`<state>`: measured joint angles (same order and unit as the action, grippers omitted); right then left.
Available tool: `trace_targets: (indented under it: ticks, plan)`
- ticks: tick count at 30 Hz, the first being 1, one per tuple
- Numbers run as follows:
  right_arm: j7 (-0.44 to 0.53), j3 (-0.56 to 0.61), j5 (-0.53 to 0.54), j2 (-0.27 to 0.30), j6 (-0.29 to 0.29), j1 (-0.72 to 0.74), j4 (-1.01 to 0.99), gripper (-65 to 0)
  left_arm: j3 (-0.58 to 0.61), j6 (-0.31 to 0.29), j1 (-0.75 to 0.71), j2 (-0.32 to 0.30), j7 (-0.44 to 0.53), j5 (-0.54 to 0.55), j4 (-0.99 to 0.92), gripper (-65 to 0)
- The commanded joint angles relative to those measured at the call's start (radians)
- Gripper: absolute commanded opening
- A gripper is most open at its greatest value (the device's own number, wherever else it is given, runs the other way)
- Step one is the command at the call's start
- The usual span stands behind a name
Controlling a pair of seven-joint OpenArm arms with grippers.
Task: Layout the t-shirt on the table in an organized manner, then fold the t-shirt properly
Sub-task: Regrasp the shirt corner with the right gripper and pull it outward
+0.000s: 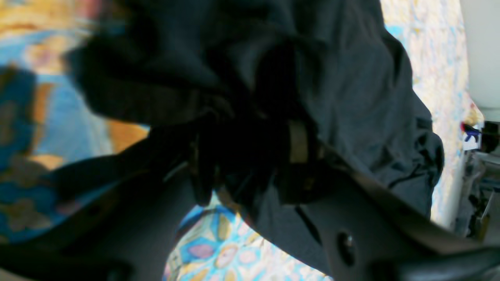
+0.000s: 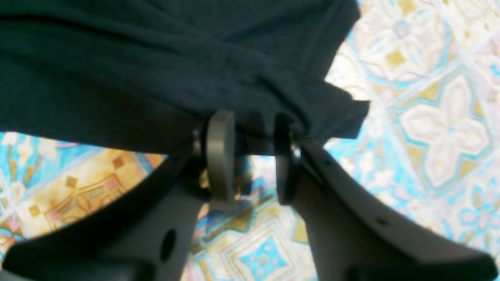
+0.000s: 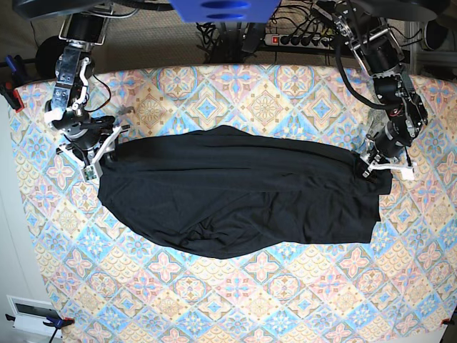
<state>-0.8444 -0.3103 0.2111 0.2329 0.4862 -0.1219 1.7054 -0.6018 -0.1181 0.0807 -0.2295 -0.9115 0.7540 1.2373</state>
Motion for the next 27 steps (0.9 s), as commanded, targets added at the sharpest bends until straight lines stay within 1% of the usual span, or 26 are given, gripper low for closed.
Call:
trace_targets:
  ticks: [1, 5, 6, 11, 15, 17, 20, 23, 24, 26, 27]
  plan:
    - [0.015, -0.005, 0.011, 0.012, -0.002, -0.009, 0.022, -48.0, 0.000, 0.005, 0.006, 0.000, -0.025, -0.006, 0.005, -48.2]
    - [0.014, -0.007, 0.012, 0.012, -0.002, -0.022, 0.049, -48.0, 0.000, 0.004, 0.026, 0.003, -0.025, -0.003, 0.005, -64.0]
    - [0.012, -0.007, 0.012, 0.012, -0.002, -0.031, 0.055, -48.0, -0.004, 0.004, 0.026, 0.002, -0.025, -0.001, 0.006, -65.0]
    - [0.015, -0.007, 0.012, 0.012, -0.001, -0.080, 0.084, -48.0, -0.008, 0.004, 0.029, -0.005, -0.025, 0.011, 0.019, -65.0]
    - [0.012, -0.007, 0.015, 0.012, -0.001, -0.129, 0.103, -47.9, -0.008, 0.004, 0.001, -0.032, -0.025, 0.091, 0.074, -65.0]
    - [0.012, -0.007, 0.017, 0.012, -0.001, -0.144, 0.107, -46.5, -0.008, 0.004, -0.008, -0.040, -0.025, 0.123, 0.097, -65.0]
    - [0.012, -0.008, 0.018, 0.010, -0.001, -0.144, 0.098, -39.7, -0.008, 0.004, -0.020, -0.058, -0.025, 0.144, 0.118, -65.0]
    - [0.012, -0.007, 0.018, 0.006, 0.003, -0.144, 0.098, -31.3, -0.008, 0.004, -0.020, -0.060, -0.025, 0.144, 0.120, -65.0]
    - [0.012, -0.007, 0.020, 0.004, 0.013, -0.144, 0.094, -29.2, -0.008, 0.004, -0.020, -0.060, -0.025, 0.144, 0.120, -65.0]
    - [0.010, -0.007, 0.020, 0.004, 0.035, -0.143, 0.064, -26.9, -0.008, 0.004, -0.022, -0.060, -0.025, 0.144, 0.120, -65.0]
    - [0.010, -0.010, 0.027, 0.003, 0.035, -0.137, 0.048, -26.3, -0.008, 0.004, -0.023, -0.060, -0.025, 0.144, 0.120, -65.0]
